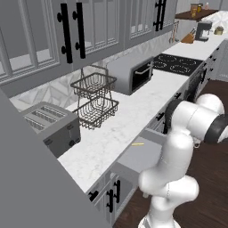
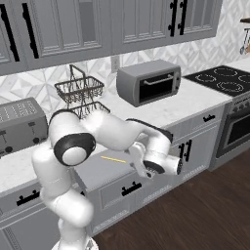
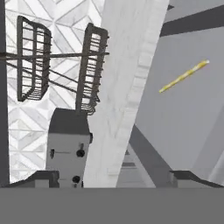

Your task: Take a straw from the drawer in front and place it inside the glass cup on the dining counter.

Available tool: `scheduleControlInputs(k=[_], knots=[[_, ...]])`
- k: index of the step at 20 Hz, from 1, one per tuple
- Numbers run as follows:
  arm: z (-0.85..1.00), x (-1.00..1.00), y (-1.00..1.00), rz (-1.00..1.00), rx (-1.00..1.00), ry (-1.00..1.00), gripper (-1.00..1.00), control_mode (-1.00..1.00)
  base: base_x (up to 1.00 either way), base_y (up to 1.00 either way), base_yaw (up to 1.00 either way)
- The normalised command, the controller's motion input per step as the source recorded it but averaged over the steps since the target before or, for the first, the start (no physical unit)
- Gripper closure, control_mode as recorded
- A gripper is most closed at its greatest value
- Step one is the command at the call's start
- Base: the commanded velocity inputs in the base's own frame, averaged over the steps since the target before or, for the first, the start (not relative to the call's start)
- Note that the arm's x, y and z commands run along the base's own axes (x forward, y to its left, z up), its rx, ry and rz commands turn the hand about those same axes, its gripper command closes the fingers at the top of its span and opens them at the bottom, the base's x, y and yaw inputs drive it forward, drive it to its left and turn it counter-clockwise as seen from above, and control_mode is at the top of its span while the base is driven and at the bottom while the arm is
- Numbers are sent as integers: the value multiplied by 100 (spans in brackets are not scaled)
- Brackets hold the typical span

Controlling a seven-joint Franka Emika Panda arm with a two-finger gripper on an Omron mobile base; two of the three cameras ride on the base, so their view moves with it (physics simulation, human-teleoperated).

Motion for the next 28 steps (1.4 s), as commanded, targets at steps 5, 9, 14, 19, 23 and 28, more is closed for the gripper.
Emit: scheduleControlInputs(k=[5,9,14,19,23,28], knots=[[6,22,69,14,-48,14,-100,-100,0,0,0],[0,22,59,23,-49,15,-100,-100,0,0,0],[-2,13,21,34,-38,13,-100,-100,0,0,0],[-18,3,0,35,-30,23,-100,-100,0,0,0],[-24,0,-6,23,-17,15,-100,-100,0,0,0],[-22,0,-17,13,-1,0,-100,-100,0,0,0]])
